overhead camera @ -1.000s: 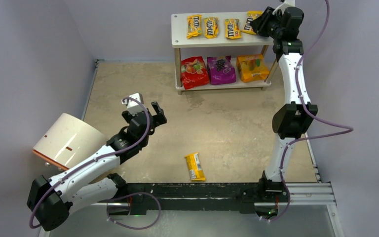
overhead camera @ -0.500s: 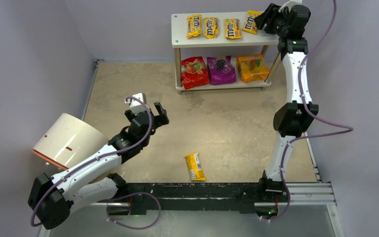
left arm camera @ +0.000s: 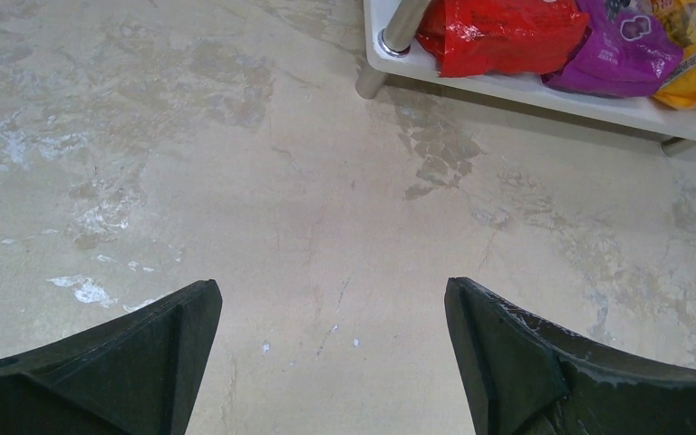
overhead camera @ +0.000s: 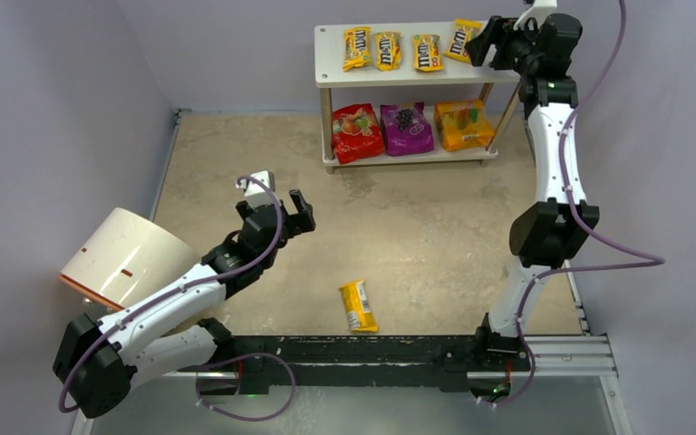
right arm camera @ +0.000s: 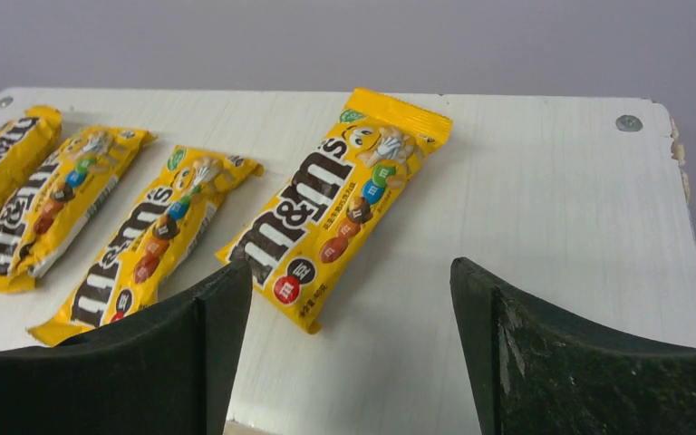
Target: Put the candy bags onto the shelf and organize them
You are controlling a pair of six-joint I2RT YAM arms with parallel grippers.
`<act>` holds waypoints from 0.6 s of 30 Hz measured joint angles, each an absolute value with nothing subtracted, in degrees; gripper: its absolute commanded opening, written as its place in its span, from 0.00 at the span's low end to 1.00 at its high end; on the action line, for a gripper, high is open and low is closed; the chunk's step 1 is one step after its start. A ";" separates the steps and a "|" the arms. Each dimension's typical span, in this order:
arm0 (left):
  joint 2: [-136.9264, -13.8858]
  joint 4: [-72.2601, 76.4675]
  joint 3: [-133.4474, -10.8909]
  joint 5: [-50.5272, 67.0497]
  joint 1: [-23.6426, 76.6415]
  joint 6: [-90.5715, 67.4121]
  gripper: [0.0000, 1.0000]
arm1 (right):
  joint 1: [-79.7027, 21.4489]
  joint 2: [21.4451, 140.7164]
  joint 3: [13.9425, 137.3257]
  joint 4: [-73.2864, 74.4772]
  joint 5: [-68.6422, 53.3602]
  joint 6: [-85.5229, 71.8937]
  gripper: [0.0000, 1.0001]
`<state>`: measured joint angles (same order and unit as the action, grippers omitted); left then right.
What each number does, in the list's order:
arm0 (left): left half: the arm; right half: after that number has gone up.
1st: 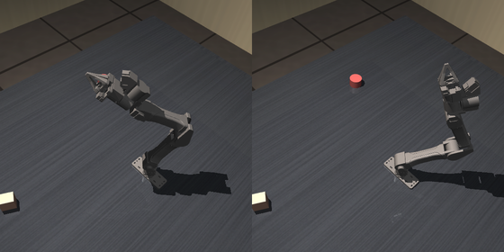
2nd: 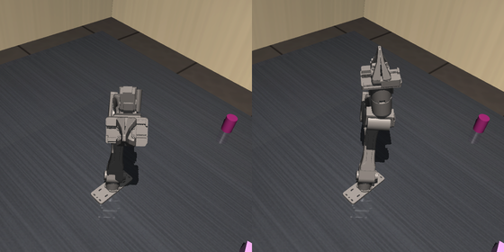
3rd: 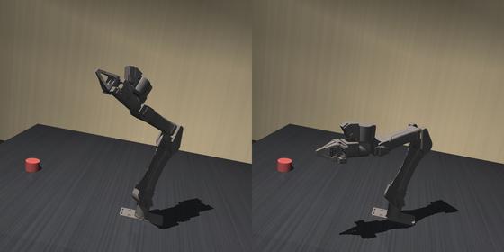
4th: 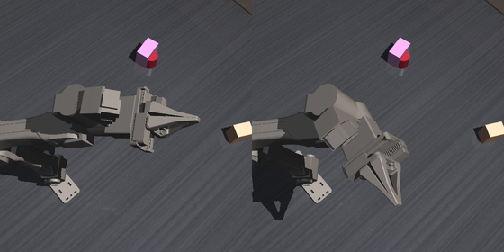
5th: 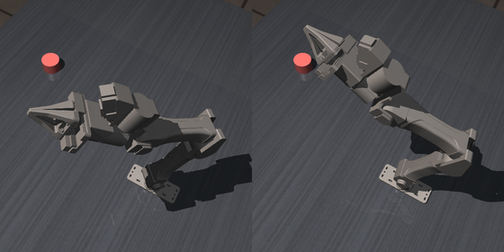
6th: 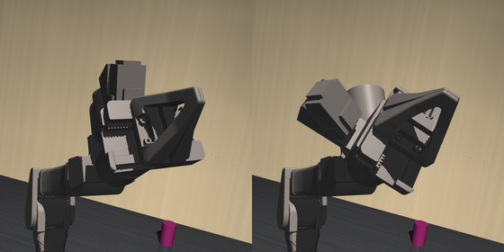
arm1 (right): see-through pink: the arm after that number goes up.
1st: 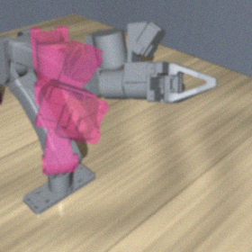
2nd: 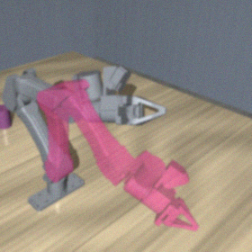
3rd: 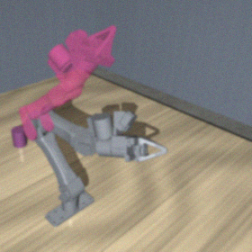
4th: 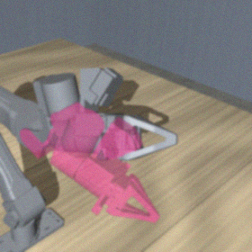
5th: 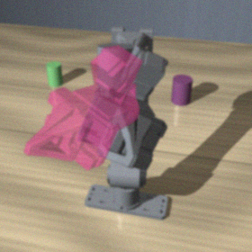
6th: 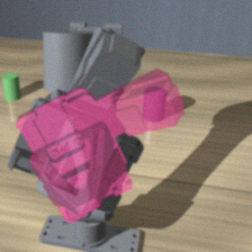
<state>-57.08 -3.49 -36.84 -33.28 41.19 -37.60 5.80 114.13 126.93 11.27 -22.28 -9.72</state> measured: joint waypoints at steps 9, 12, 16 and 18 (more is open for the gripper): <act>-56.97 -3.29 -36.73 -32.34 41.19 -37.60 1.00 | 5.08 112.71 125.84 14.70 -23.09 -1.50 0.77; -56.97 -3.07 -36.73 -32.14 41.19 -37.58 1.00 | 4.60 114.19 127.48 15.97 -23.11 0.56 0.72; -56.97 -2.85 -36.73 -32.08 41.19 -37.26 1.00 | 4.12 115.98 128.49 16.99 -22.87 2.55 0.67; -56.97 -2.74 -36.73 -31.99 41.19 -37.21 1.00 | 4.01 116.20 128.66 16.93 -21.93 3.09 0.67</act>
<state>-56.97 -2.74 -36.73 -31.99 41.19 -37.21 4.01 116.20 128.66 16.93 -21.93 3.09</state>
